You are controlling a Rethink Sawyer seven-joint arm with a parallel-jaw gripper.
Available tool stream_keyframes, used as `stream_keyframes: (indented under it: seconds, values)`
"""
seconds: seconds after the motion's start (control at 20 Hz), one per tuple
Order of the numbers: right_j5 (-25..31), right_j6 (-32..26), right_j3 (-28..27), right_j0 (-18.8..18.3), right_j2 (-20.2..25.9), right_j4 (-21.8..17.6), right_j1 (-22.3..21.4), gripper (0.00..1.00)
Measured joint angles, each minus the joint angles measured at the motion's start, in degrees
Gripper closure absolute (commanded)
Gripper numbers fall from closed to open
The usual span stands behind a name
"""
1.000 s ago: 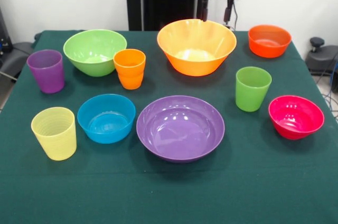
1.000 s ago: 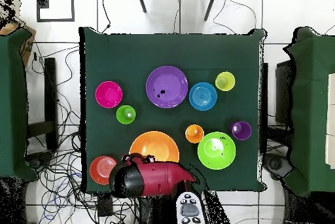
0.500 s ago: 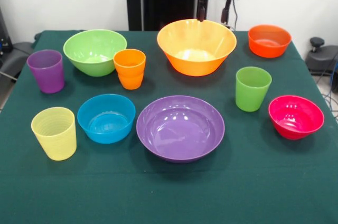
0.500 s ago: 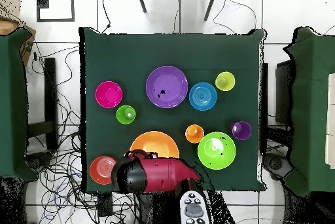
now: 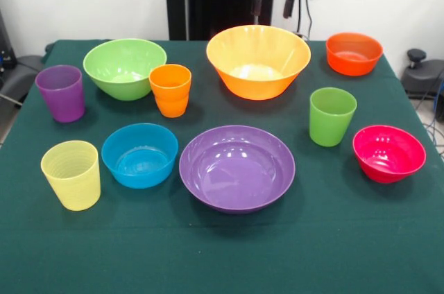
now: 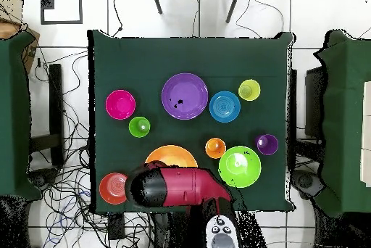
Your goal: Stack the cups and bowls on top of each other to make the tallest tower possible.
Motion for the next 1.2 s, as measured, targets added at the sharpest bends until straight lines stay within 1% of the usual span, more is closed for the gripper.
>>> stream_keyframes:
  seconds: [0.15, 0.35, 0.7, 0.9, 1.2]
  values:
    - [3.4, 0.0, -1.3, -0.2, 0.0, 0.1, -1.5, 0.00]
    - [5.7, 0.0, -3.3, -0.3, 0.0, 0.1, -1.9, 0.00]
    - [7.2, 0.0, -7.3, -0.4, 0.0, 0.1, -1.8, 0.00]
    - [7.2, 0.0, -10.0, -0.5, 0.0, 0.0, -0.7, 0.00]
    - [7.2, 0.0, -12.5, -0.4, 0.0, 0.0, 1.5, 0.00]
